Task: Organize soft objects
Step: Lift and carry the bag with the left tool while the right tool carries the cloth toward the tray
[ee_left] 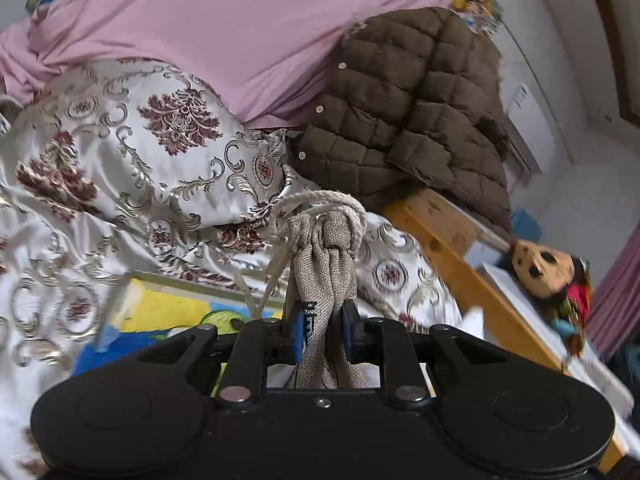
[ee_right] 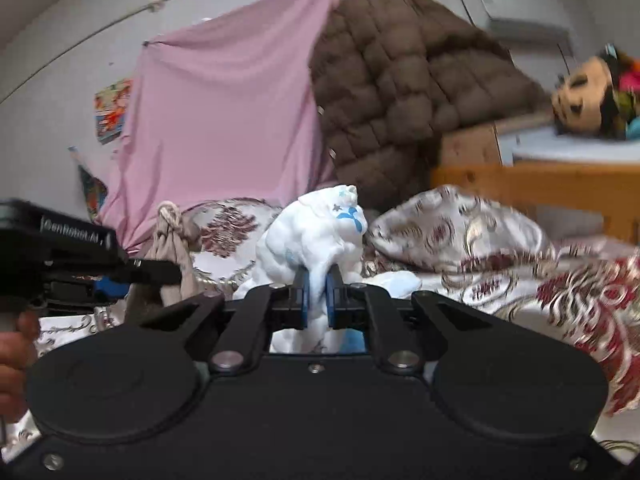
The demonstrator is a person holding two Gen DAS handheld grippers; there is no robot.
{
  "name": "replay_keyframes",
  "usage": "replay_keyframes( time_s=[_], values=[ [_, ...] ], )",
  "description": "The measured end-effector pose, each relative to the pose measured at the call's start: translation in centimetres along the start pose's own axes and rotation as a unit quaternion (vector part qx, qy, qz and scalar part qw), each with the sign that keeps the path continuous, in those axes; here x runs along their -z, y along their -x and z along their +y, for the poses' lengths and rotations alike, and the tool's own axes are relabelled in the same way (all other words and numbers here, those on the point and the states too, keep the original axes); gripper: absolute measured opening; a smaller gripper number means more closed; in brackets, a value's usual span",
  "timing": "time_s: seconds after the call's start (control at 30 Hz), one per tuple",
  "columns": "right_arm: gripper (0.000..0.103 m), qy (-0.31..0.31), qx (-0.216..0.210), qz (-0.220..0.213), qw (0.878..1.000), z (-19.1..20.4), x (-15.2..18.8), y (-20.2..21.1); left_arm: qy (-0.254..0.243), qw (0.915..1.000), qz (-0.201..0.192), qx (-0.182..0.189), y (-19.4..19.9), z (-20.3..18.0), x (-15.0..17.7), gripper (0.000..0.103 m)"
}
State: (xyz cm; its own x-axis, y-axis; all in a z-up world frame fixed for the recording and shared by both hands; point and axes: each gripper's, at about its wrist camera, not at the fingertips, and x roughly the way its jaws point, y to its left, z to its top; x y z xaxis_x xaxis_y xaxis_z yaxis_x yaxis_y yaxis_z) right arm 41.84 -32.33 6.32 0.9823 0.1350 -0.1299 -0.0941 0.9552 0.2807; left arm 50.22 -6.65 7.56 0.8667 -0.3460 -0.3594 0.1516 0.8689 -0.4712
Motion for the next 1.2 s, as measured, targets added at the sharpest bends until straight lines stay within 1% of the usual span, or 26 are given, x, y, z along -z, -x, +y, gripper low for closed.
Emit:
replay_keyframes(
  time_s=[0.03,0.1,0.2,0.23,0.37,0.5,0.6,0.63,0.7,0.73,0.8,0.97,1.1,1.2],
  values=[
    [0.003,-0.008,0.002,0.007,1.000,0.0,0.5,-1.2,0.005,1.0000,-0.004,0.001,-1.0,-0.2,-0.2,0.020],
    [0.003,-0.024,0.005,0.026,0.999,-1.3,0.8,-3.4,0.011,0.9999,-0.010,0.001,-2.4,-0.5,-0.2,0.020],
    [0.003,-0.040,0.015,0.061,0.997,-2.9,2.4,-5.3,0.012,0.9999,-0.005,-0.004,-4.3,-0.7,0.7,0.021],
    [0.003,-0.045,0.019,0.070,0.996,-2.6,2.9,-5.4,0.011,0.9999,0.000,-0.005,-4.7,-0.7,1.1,0.021],
    [0.003,-0.066,0.027,0.100,0.992,-3.8,4.3,-6.3,0.013,0.9996,0.019,-0.016,-5.8,-0.1,2.4,0.021],
    [0.003,-0.073,0.026,0.106,0.991,-4.5,5.2,-7.0,0.016,0.9992,0.031,-0.020,-5.7,0.3,2.6,0.021],
    [0.003,-0.071,0.022,0.104,0.992,-4.7,5.2,-8.0,0.012,0.9989,0.039,-0.021,-5.5,0.3,2.6,0.021],
    [0.003,-0.072,0.019,0.104,0.992,-4.5,4.7,-8.1,0.010,0.9988,0.043,-0.022,-5.5,0.2,2.5,0.021],
    [0.004,-0.071,0.018,0.106,0.992,-4.0,4.4,-7.8,0.006,0.9984,0.050,-0.026,-5.5,-0.1,2.5,0.022],
    [0.004,-0.071,0.017,0.107,0.992,-3.0,4.0,-6.4,0.005,0.9982,0.052,-0.029,-5.6,-0.2,2.5,0.022],
    [0.004,-0.072,0.017,0.108,0.991,-2.7,3.8,-5.9,0.004,0.9979,0.055,-0.033,-5.9,-0.4,2.6,0.022],
    [0.004,-0.078,0.014,0.110,0.991,-3.0,4.0,-6.4,-0.008,0.9966,0.066,-0.049,-7.5,-0.8,2.5,0.022],
    [0.004,-0.096,0.006,0.106,0.990,-3.6,3.9,-7.6,-0.002,0.9955,0.075,-0.058,-9.4,-0.6,2.3,0.023],
    [0.004,-0.104,0.012,0.114,0.988,-4.2,3.9,-8.3,-0.005,0.9932,0.088,-0.076,-11.1,-0.4,2.6,0.024]
  ],
)
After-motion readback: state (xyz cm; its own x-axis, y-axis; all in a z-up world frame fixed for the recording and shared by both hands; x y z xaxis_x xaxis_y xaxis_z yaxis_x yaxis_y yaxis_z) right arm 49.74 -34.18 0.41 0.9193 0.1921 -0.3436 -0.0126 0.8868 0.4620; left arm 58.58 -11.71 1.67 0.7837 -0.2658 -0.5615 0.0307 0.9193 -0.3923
